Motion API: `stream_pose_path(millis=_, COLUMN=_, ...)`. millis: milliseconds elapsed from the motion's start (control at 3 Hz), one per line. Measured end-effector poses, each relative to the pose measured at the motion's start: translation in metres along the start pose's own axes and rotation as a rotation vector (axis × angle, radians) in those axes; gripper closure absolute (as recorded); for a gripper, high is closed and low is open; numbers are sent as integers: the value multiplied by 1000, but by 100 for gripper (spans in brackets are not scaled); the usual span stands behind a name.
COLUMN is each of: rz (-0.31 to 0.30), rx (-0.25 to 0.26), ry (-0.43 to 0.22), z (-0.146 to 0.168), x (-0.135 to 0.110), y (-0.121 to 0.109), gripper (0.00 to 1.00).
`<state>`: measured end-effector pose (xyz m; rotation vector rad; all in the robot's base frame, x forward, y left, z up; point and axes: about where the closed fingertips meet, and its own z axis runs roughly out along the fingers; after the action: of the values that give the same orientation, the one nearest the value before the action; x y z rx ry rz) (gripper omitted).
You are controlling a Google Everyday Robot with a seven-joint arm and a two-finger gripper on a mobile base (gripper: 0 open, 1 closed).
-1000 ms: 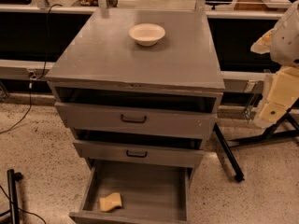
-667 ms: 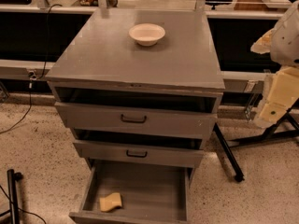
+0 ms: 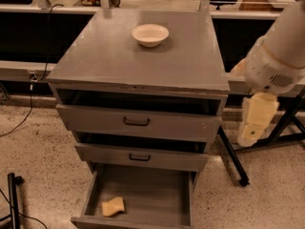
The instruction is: Pick sponge from bottom drawer and place on counter
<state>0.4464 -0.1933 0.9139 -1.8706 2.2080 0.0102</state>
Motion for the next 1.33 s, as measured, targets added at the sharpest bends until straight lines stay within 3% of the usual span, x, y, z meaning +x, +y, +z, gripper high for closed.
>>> stream_pose_path(millis=333, rz=16, rx=-69, ry=18, z=73, x=2, y=10, gripper=0)
stream_pose_path(millis=667, rz=4, rx=-85, ry=15, z=90, x=-2, y=14, gripper=0)
stream_pose_path(millis=1000, rz=-51, rx=-62, ry=-23, z=90, x=-25, y=7, gripper=0)
stream_pose_path(millis=1333, rz=-160, rx=-16, ry=-68, z=108, x=-101, y=0, gripper=0)
